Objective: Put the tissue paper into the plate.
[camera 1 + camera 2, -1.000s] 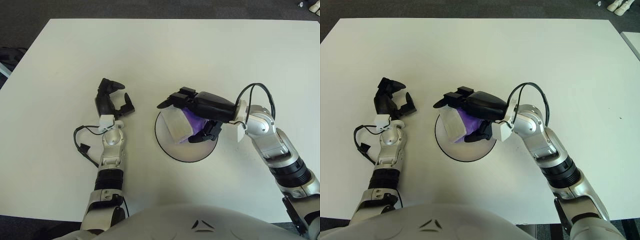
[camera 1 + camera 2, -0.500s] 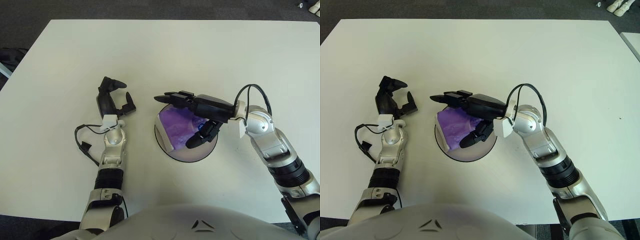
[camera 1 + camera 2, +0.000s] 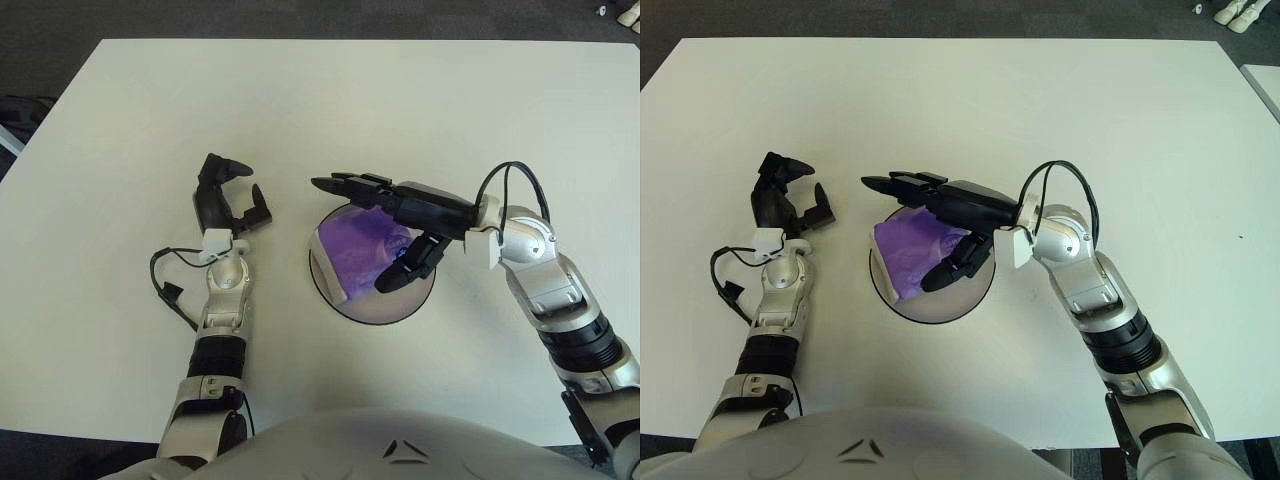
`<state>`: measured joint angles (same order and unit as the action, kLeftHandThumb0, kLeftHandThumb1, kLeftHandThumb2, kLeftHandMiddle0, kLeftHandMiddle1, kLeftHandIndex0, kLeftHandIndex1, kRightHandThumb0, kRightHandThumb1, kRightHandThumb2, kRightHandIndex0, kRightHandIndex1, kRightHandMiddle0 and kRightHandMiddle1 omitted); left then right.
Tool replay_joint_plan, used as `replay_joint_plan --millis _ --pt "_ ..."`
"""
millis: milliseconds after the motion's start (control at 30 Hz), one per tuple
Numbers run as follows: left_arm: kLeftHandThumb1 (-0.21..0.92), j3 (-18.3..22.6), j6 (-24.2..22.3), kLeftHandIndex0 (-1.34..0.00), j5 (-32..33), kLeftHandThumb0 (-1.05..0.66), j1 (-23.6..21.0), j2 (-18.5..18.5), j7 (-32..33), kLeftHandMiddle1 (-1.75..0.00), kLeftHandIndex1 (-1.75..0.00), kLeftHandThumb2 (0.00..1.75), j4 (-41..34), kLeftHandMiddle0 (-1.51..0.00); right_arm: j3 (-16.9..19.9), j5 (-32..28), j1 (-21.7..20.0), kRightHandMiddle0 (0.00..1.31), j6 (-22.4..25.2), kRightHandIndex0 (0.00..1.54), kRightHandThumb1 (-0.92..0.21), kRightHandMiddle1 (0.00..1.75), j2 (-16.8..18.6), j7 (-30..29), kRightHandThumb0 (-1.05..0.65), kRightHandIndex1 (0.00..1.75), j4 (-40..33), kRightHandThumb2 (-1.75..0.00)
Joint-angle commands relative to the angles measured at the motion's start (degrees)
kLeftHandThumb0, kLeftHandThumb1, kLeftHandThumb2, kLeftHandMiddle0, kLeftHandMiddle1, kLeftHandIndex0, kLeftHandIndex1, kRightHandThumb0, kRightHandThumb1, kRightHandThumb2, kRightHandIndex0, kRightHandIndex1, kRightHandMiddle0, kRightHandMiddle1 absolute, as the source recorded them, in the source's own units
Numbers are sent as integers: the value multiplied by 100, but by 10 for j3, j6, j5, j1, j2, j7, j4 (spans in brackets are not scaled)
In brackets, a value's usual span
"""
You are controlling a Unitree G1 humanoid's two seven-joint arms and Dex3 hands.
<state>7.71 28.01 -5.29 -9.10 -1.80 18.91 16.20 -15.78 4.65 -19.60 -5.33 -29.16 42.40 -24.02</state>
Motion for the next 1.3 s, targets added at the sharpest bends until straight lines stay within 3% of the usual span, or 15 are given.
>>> replay_joint_plan --millis 0,300,567,667,733,833,967,1100,1133,1167,1267 --pt "15 2 7 -57 6 -1 31 0 -10 -159 -175 147 38 -74 5 -13 -7 0 5 0 -51 0 -6 9 -94 0 -10 -67" --pt "15 8 17 -59 30 -1 26 -1 -27 -159 -175 147 48 -73 44 -48 -13 0 22 0 -48 0 -21 20 -94 0 -30 -72" --pt "16 16 13 -60 62 -1 20 -2 -51 -163 -175 147 54 -68 103 -40 8 0 55 0 -61 0 -15 -31 -84 0 -79 -83" --pt "16 18 13 -61 75 -1 17 -3 -62 -165 -175 147 54 -65 109 -14 24 0 58 0 -64 26 -3 -67 -77 31 -83 -87" --pt "17 18 9 -62 80 -1 17 -5 -66 -167 -175 147 48 -63 115 -1 48 0 38 0 -61 64 9 -97 -69 68 -75 -95" --pt "17 20 5 -63 79 -1 18 -7 -67 -168 -175 147 45 -60 107 41 109 0 -47 1 -53 97 43 -168 -56 99 -32 -110" --pt "18 23 0 -65 77 -1 17 -8 -66 -169 -175 147 43 -58 108 52 135 0 -90 4 -48 122 70 -215 -46 117 -18 -124" --pt "18 25 -13 -65 71 -1 17 -7 -63 -172 -175 147 39 -55 122 27 156 0 -79 11 -50 146 117 -258 -42 128 -39 -130" --pt "19 26 -15 -64 71 -1 17 -7 -63 -172 -174 146 38 -54 124 25 163 5 -80 14 -57 152 126 -266 -41 130 -43 -117" --pt "20 26 -15 -64 70 -1 17 -6 -63 -173 -174 145 39 -53 128 31 178 10 -85 18 -69 160 136 -282 -39 131 -51 -94" --pt "22 26 -14 -63 68 -1 16 -6 -64 -174 -172 144 41 -52 129 49 203 17 -95 25 -82 170 161 -317 -36 139 -62 -69"
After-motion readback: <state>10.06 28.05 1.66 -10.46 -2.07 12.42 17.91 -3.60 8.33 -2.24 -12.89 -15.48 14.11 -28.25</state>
